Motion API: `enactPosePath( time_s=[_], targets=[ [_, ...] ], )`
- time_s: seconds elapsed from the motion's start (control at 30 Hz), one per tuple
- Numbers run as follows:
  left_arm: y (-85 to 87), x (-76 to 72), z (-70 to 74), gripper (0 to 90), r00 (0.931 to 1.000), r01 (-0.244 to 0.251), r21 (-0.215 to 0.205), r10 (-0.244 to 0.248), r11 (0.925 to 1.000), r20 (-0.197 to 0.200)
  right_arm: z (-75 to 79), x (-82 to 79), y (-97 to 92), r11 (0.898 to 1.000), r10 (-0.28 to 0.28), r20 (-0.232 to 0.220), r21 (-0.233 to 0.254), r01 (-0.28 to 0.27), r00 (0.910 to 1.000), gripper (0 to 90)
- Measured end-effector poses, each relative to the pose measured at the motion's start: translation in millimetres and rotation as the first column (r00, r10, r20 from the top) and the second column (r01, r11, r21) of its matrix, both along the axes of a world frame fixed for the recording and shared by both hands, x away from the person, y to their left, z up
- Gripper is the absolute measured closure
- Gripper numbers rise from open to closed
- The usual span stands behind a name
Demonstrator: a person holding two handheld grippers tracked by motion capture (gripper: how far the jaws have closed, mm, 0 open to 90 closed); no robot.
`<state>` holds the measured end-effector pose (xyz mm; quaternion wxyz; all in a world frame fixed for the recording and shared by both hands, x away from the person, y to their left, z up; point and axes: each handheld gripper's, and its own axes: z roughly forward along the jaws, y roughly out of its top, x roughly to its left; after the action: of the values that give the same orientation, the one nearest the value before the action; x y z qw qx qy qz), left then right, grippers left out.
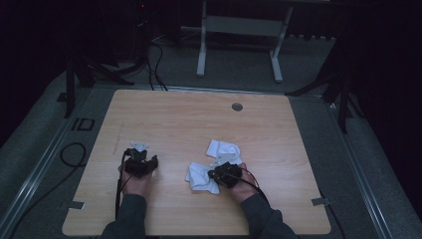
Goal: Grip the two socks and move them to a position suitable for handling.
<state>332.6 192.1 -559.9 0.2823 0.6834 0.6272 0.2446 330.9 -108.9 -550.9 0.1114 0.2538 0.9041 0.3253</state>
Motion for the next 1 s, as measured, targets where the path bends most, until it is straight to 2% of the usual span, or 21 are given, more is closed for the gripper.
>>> enactPosePath(
  time_s=[0.03,0.07,0.1,0.13,0.23,0.27,0.3,0.43,0.47,0.5,0.53,0.73,1.0],
  targets=[
    [0.2,-0.6,0.5,52.6,0.9999,0.012,-0.018,-0.012,0.9998,-0.002,0.0,0.0,0.0,1.0,0.0,0.0,0.0,0.0,1.0,88.4],
    [0.2,-0.6,0.5,54.1,0.9999,0.012,-0.018,-0.012,0.9998,-0.002,0.0,0.0,0.0,1.0,0.0,0.0,0.0,0.0,1.0,88.4],
    [-0.1,-2.3,1.8,54.1,0.9988,0.047,-0.079,-0.048,0.9958,-0.012,-0.1,0.4,0.8,1.0,0.006,0.002,0.0,-0.006,1.0,88.4],
    [-1.2,-3.4,2.3,59.6,0.9977,0.066,-0.095,-0.068,0.9933,-0.011,0.1,0.3,3.2,1.0,0.01,0.002,-0.003,-0.01,0.9999,88.4],
    [-8.0,-9.1,6.5,62.2,0.991,0.133,-0.117,-0.134,0.9842,0.001,0.0,0.2,3.7,1.0,0.011,0.004,-0.004,-0.011,0.9999,88.4],
    [-13.9,-14.2,10.1,64.9,0.9854,0.17,-0.121,-0.169,0.9779,0.019,0.0,0.3,3.6,1.0,0.011,0.003,-0.003,-0.011,0.9999,88.4],
    [-13.9,-14.2,10.1,66.3,0.9854,0.17,-0.121,-0.169,0.9779,0.019,0.0,0.3,3.6,1.0,0.011,0.003,-0.003,-0.011,0.9999,88.4],
    [-25.6,-24.2,15.6,70.7,0.9723,0.233,-0.117,-0.229,0.9655,0.045,0.0,0.3,3.6,1.0,0.01,0.002,-0.002,-0.01,0.9999,88.4],
    [-25.6,-24.2,15.6,71.7,0.9723,0.233,-0.117,-0.229,0.9655,0.045,0.0,0.3,3.6,1.0,0.01,0.002,-0.002,-0.01,0.9999,88.4],
    [-30.8,-28.2,16.9,71.7,0.9649,0.262,-0.138,-0.257,0.9552,0.055,0.0,0.3,3.5,1.0,0.01,0.001,-0.002,-0.01,1.0,88.4],
    [-33.0,-29.7,17.3,73.0,0.9619,0.273,-0.139,-0.267,0.9521,0.059,-0.1,0.3,3.4,1.0,0.01,0.001,-0.001,-0.01,1.0,88.4],
    [-46.3,-38.2,18.6,76.3,0.949,0.315,-0.129,-0.309,0.9403,0.062,-0.1,0.2,3.5,1.0,0.009,0.001,0.0,-0.009,1.0,88.4],
    [-67.3,-44.3,15.9,80.1,0.9253,0.379,-0.093,-0.376,0.9206,0.049,-0.1,0.4,3.4,1.0,0.012,0.001,-0.002,-0.012,0.9999,88.5]
  ],
)
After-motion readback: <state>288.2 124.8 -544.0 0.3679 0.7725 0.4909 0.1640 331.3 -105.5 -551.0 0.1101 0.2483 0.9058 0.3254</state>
